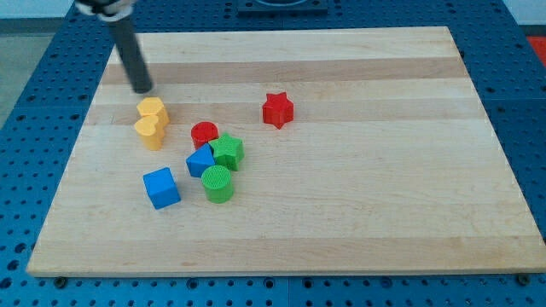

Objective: Separate the yellow blocks

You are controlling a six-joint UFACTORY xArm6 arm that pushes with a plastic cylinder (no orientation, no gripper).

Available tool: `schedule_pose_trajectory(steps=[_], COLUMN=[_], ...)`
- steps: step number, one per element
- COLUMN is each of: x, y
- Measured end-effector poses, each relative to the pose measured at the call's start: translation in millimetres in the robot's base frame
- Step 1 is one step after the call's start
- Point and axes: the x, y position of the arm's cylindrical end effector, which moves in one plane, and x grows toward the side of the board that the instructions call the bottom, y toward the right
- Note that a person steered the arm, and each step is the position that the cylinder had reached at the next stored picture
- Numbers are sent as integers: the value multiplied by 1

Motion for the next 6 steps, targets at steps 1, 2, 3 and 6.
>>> schedule_pose_trajectory(steps=[1, 2, 3, 6], x=[55, 65, 65, 79], y=[-18, 26, 108, 16])
